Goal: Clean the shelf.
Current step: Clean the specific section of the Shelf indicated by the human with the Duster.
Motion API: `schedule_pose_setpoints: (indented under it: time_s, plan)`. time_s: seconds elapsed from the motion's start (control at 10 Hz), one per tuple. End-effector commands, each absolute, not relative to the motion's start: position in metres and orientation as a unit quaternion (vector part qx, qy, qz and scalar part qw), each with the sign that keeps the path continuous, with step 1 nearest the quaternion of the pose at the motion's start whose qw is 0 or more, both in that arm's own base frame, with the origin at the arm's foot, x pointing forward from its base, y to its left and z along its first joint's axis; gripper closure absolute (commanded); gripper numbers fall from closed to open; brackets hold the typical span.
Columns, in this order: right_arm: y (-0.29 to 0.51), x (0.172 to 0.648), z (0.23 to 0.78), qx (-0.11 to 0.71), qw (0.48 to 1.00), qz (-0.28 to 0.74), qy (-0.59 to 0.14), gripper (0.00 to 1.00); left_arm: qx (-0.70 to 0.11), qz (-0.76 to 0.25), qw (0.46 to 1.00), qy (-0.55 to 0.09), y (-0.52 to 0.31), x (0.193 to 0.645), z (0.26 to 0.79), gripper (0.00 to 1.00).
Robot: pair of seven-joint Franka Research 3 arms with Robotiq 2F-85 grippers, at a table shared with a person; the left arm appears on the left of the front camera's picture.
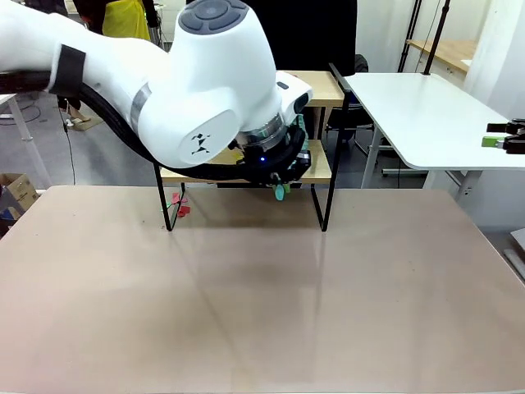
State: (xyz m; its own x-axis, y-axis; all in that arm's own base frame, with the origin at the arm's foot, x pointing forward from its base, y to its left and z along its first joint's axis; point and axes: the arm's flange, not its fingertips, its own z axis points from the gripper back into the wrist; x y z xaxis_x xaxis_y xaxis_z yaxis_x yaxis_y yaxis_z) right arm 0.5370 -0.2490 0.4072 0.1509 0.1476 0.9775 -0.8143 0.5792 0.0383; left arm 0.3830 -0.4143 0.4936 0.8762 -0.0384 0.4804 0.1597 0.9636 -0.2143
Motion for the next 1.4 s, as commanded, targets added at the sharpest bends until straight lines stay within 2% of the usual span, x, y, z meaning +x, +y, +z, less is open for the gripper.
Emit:
schedule_pose_setpoints:
  time_s: [0.0, 0.6, 0.9, 1.1, 1.3]
  plan:
    - [-0.247, 0.537, 0.41, 0.301, 0.695, 0.347, -0.553, 0.0, -0.094, -0.035, 0.967, -0.236, -0.389, 0.379, 0.496, 0.86]
    - [-0.247, 0.537, 0.41, 0.301, 0.695, 0.347, -0.553, 0.0, 0.047, -0.004, 0.968, -0.245, -0.303, 0.368, 0.504, 0.86]
    - [-0.247, 0.537, 0.41, 0.301, 0.695, 0.347, -0.553, 0.0, 0.158, -0.029, 0.956, -0.244, -0.266, 0.362, 0.504, 0.86]
    - [-0.247, 0.537, 0.41, 0.301, 0.695, 0.347, -0.553, 0.0, 0.216, -0.049, 0.934, -0.279, -0.249, 0.352, 0.506, 0.86]
    - [-0.247, 0.537, 0.41, 0.301, 0.695, 0.347, -0.553, 0.0, 0.176, -0.083, 0.921, -0.338, -0.258, 0.325, 0.529, 0.86]
